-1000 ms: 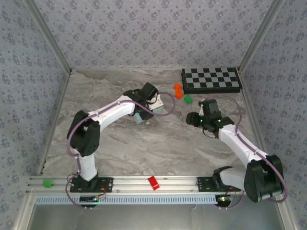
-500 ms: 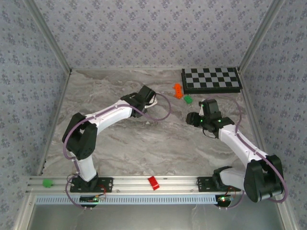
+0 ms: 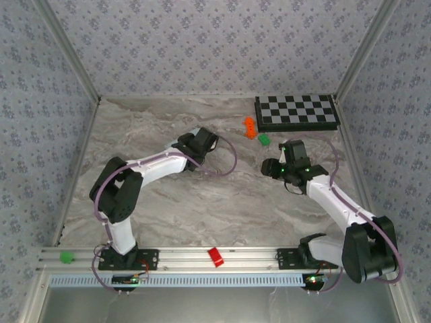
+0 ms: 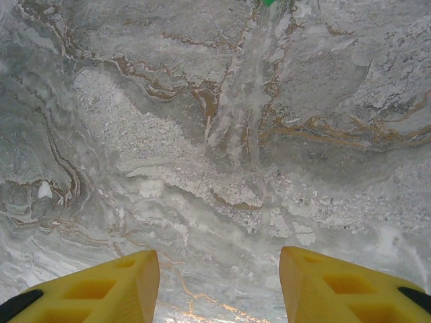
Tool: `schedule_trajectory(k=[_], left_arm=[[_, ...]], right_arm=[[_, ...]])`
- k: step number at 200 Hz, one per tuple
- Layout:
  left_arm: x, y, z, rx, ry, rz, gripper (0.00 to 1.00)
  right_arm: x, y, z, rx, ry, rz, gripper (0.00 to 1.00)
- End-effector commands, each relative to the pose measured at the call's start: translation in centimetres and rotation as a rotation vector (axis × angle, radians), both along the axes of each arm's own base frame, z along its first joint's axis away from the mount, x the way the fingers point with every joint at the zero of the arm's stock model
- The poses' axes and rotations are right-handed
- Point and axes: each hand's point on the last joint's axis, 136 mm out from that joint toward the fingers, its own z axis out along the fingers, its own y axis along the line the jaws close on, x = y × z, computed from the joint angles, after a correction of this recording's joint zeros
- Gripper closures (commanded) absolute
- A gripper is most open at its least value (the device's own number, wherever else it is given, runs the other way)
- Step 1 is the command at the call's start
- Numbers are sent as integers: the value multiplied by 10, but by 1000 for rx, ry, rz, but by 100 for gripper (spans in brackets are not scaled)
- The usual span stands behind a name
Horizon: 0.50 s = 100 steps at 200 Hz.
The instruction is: Fold the paper box
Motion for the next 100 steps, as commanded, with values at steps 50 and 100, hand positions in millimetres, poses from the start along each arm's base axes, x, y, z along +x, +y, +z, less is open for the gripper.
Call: schedule_trajectory(k=[50, 100], left_arm=[[6, -10, -14, 55, -97, 21, 60], [0, -21, -31, 43, -79, 18, 59]], right_arm=[[-2, 1, -8, 20, 26, -9, 48], [-1, 1, -8, 18, 27, -6, 48]])
